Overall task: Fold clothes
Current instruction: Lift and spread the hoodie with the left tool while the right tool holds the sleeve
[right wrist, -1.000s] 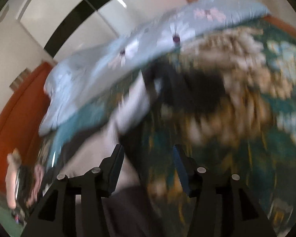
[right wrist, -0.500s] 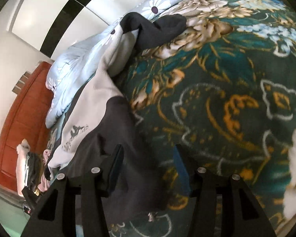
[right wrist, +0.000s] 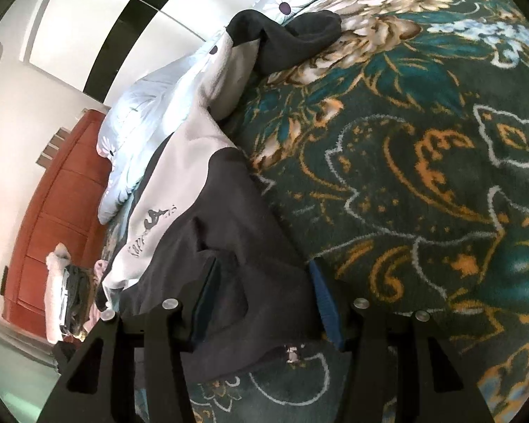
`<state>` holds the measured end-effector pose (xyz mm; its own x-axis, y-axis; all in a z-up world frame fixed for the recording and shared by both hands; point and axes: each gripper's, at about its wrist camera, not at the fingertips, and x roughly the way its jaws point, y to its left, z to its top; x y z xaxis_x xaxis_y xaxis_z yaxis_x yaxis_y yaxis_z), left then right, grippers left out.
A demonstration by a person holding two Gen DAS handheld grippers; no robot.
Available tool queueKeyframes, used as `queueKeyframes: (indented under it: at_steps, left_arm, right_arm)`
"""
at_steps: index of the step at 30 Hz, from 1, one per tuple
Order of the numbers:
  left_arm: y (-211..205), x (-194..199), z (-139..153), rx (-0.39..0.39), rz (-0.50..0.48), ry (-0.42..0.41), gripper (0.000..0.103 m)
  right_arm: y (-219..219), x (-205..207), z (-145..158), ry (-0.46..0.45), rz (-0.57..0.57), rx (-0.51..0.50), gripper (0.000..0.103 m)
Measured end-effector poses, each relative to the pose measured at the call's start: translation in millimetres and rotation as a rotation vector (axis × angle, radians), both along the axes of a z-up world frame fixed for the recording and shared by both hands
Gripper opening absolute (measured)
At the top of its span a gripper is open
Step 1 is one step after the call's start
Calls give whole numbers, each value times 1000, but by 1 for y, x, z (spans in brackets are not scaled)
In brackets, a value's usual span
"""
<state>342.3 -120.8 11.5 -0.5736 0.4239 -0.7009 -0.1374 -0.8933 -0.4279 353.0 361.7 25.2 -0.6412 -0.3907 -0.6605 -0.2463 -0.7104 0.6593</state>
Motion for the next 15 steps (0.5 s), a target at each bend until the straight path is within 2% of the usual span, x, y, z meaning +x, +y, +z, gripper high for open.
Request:
queueKeyframes:
  at_steps: [1,2,5,6,8,9,12,15]
  left_arm:
    - [-3,2,2,34,2,14,10]
    - [-13,5,5,113,7,33,9]
    - [-68,13,8,418,72,64,9]
    - [-78,13,6,435,99,60,9]
    - [-90,12,-4,411,162,19,9]
    - [-96,10,-13,434,184,-27,9]
    - [-101,4,-31,467,224,-126,9]
    - [-103,3,-37,480,234,-153,9]
  right_arm:
    - [1,1,0,-1,1,-5,54]
    - [2,1,1,-1,2,-8,54]
    - [4,6,2,3,9,-4,54]
    - [4,7,3,5,12,1,54]
    - [6,9,2,8,21,4,54]
    - [6,8,1,9,26,2,54]
    - [0,3,0,14,56,4,54]
    - [-14,-8,-1,20,103,13,54]
